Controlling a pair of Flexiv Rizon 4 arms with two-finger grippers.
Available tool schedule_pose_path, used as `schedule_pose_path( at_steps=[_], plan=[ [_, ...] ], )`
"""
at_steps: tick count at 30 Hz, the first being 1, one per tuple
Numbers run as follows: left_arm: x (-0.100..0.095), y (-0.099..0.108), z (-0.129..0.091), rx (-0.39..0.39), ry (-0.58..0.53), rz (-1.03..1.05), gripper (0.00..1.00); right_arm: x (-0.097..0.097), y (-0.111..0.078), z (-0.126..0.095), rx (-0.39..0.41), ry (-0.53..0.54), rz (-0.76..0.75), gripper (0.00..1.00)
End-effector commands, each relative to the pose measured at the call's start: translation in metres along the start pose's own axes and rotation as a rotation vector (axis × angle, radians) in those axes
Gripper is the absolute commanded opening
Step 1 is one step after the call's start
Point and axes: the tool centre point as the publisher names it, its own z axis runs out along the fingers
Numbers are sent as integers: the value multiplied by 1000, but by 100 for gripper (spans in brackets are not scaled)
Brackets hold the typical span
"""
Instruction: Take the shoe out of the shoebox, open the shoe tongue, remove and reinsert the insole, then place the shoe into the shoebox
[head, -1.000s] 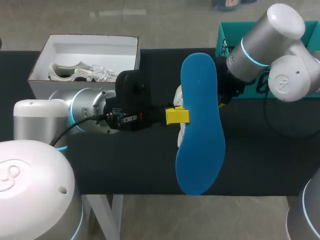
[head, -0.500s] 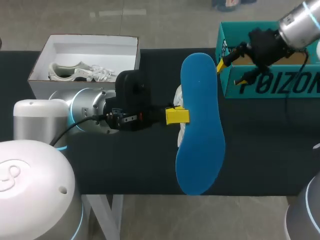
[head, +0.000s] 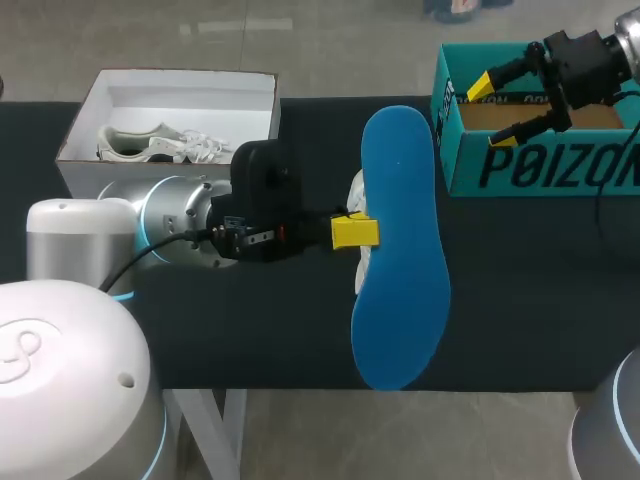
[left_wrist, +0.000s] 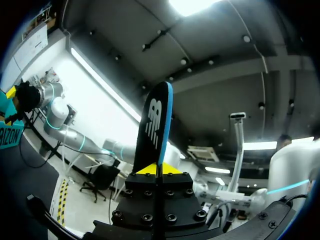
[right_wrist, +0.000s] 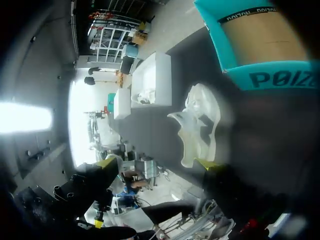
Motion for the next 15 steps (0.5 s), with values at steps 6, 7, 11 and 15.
schedule_pose_path(
  at_steps=[6, 7, 11, 15],
  plan=[
    [-1, 0, 1, 2, 2, 1, 0, 16, -6, -22, -120, 108, 6, 100],
    [-1, 0, 1, 2, 2, 1, 0, 20, -11, -29, -141, 108, 1, 100],
    [-1, 0, 1, 2, 2, 1, 0, 32, -26, -48, -161, 88, -14, 100],
    [-5, -5, -7, -152, 2, 119, 0, 36, -36, -54, -162, 74, -24, 100]
  ],
)
